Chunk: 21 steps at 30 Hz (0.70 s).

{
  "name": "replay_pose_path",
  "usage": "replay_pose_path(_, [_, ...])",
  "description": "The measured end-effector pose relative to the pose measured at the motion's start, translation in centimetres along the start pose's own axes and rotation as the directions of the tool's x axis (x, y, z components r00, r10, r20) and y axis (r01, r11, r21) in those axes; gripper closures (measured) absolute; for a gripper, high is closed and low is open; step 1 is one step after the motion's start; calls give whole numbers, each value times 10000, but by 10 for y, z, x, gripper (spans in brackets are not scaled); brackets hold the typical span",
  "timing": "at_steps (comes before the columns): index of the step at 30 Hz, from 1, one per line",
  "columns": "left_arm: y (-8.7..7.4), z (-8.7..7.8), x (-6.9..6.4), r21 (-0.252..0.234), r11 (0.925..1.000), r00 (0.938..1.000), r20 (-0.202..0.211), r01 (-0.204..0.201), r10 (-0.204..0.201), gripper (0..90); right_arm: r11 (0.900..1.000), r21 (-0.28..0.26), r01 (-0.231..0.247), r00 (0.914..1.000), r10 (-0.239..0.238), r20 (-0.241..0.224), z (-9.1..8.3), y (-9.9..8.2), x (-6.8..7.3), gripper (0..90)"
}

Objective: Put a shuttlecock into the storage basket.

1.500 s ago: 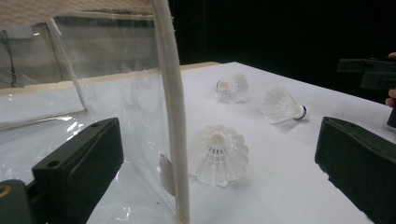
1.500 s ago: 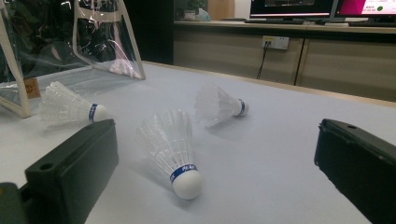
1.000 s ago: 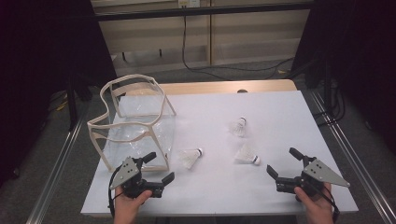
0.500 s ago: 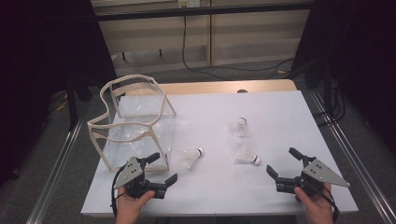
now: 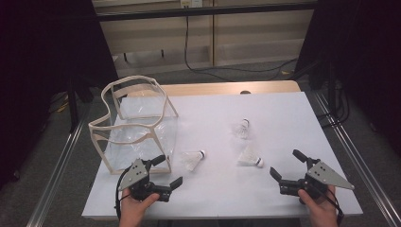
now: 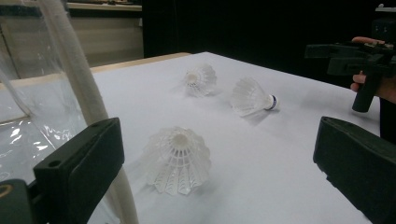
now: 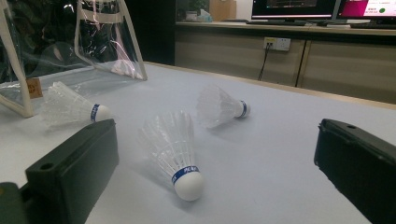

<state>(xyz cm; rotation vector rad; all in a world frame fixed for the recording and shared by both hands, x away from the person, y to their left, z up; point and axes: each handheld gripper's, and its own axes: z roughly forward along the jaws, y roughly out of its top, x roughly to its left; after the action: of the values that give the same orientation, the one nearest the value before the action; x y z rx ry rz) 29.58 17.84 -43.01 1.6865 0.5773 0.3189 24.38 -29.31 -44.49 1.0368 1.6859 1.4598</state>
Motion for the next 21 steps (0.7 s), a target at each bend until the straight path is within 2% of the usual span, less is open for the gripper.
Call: replay_pose_path(21, [1, 14, -7, 330, 9995, 9989, 470, -17, 2, 21, 10000, 5, 19, 10000, -19, -13, 0, 0, 0, 0])
